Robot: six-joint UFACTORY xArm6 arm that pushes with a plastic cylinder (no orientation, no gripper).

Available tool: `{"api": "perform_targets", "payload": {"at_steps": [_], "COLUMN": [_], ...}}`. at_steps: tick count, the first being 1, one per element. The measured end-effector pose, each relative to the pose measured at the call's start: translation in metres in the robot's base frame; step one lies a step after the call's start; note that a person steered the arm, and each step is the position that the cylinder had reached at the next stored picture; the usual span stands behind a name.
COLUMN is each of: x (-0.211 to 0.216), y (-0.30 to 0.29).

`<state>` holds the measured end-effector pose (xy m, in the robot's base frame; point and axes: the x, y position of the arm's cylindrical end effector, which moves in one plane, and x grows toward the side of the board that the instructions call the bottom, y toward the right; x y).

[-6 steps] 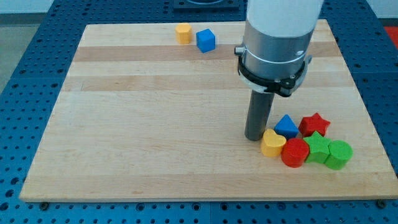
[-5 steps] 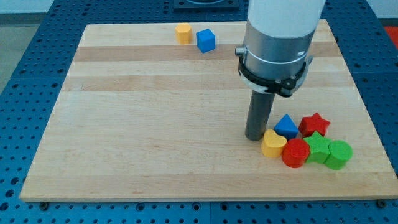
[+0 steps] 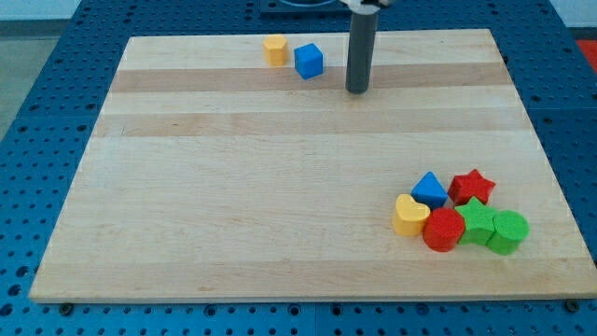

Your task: Move the blue cube to the center

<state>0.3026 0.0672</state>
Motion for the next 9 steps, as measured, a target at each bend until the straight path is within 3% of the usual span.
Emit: {"api": "perform_targets", "payload": {"at_steps": [2,4,6,9], "x": [-0.068,-0.093,-0.08,-0.02], "y": [0.0,-0.046,-0.069,-0.079]}}
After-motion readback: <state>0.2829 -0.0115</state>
